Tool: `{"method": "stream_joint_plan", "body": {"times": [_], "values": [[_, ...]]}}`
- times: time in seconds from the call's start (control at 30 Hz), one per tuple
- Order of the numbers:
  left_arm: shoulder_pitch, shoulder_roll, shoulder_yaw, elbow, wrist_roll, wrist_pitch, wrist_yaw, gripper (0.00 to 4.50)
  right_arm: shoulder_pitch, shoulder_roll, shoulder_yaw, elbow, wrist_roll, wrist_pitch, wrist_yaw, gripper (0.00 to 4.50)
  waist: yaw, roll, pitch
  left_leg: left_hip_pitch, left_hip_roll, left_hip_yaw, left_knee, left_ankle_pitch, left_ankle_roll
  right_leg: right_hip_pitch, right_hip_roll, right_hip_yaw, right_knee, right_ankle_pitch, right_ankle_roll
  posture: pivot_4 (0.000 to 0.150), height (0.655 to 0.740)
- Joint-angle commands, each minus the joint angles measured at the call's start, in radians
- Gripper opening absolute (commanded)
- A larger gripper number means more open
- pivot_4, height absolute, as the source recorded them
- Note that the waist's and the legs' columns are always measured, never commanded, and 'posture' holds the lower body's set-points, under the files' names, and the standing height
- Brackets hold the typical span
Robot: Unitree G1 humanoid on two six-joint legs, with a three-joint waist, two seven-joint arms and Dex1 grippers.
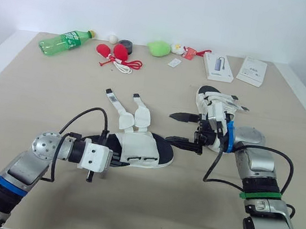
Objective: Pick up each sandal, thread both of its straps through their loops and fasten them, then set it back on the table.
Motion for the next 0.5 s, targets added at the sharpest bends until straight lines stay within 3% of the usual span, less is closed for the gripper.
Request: {"method": "stream_joint_plan", "body": {"times": [0.03, 0.5], "values": [[-0.021, -0.015, -0.022, 0.023, 0.01, -0.072, -0.024, 0.04, 0.005, -0.025, -0.027, -0.046, 0.024, -0.002, -0.004, 4.5, 0.0, 0.0, 0.0, 0.0, 0.0, 0.0, 0.0, 0.0, 0.0, 0.0, 0.0, 0.0, 0.0, 0.0, 0.0, 0.15, 0.74], [-0.022, -0.013, -0.033, 0.039, 0.022, -0.127, -0.05, 0.04, 0.008, -0.043, -0.014, -0.008, 0.018, -0.03, 0.024, 4.5, 0.0, 0.0, 0.0, 0.0, 0.0, 0.0, 0.0, 0.0, 0.0, 0.0, 0.0, 0.0, 0.001, 0.0, 0.0, 0.15, 0.74]]}}
